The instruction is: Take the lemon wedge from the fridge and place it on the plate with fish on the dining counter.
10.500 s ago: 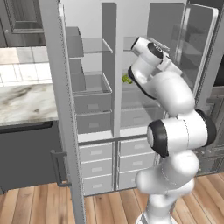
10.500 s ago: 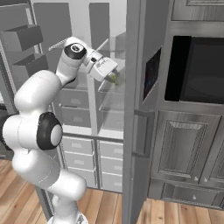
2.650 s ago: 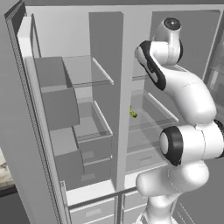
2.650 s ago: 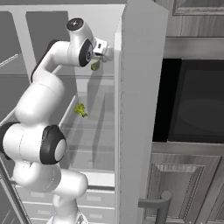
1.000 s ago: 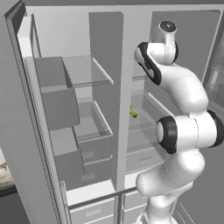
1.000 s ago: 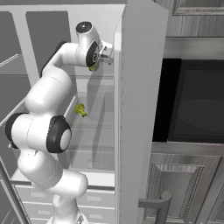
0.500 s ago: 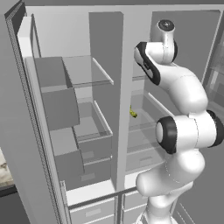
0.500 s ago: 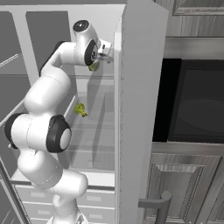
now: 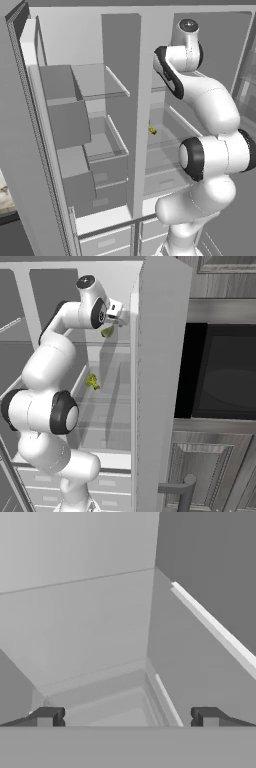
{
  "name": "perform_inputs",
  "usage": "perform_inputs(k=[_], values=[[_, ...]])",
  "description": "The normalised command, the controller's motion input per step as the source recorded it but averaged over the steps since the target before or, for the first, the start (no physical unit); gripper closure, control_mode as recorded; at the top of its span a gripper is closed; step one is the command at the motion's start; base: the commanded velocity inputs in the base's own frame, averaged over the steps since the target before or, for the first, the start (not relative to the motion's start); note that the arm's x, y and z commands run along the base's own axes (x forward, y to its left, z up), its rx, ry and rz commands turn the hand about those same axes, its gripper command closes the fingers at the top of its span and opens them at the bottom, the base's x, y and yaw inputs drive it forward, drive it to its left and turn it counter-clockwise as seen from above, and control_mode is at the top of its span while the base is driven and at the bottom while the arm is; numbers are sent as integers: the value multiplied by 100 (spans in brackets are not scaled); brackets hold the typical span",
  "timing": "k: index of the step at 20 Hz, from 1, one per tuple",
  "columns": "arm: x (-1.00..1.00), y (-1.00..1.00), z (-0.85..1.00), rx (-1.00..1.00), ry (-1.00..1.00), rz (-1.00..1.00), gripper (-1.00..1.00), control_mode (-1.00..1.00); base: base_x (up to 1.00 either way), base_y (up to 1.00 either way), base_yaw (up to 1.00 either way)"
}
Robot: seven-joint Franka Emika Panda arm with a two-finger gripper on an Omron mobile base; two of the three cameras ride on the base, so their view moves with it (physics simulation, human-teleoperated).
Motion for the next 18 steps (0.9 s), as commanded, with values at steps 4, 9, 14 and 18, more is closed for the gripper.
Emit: perform_inputs(k=[4,9,14,18], values=[[-29,6,-10,0,0,0,-100,-100,0,0,0],[-16,0,-3,0,0,-6,-100,-100,0,0,0],[0,0,0,0,0,-5,-100,-100,0,0,0],[10,0,0,0,0,0,-100,-100,0,0,0]])
